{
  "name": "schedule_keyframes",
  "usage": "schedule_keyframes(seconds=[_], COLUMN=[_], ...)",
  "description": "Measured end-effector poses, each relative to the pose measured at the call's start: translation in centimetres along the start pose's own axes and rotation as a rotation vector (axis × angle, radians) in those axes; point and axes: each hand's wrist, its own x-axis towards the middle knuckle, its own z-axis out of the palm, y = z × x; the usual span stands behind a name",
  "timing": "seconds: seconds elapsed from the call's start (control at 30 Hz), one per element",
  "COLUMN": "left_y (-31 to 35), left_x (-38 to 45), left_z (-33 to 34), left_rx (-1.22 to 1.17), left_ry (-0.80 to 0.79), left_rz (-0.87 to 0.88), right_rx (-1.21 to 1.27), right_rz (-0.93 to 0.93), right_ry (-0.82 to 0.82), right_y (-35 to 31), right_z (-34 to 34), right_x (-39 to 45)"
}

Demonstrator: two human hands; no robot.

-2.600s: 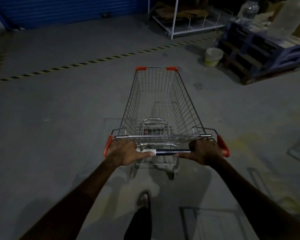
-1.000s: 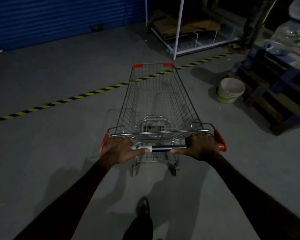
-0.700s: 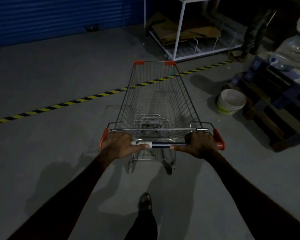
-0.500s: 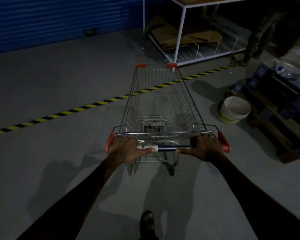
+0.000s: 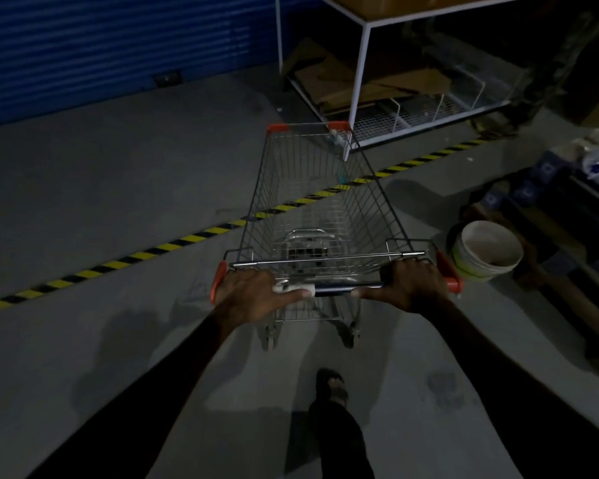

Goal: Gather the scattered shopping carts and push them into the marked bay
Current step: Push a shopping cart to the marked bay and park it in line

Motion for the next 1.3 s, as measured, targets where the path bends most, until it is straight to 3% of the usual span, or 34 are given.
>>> schedule_keyframes(seconds=[0.4,1.3], left_y=[-0.8,-6.0], left_x=[21.9,67.7], left_z=[-7.0,-19.3], left_rx=[-0.029,-0.014], left_ry=[-0.086,-0.014], left_rz=[-0.058,-0.045], right_rx=[0.025,-0.019], right_rz=[-0.02,-0.028], right_ry=[-0.017,-0.084], right_y=[5.8,15.2], right_z=[-2.2,-7.8], right_x=[22.9,69.1])
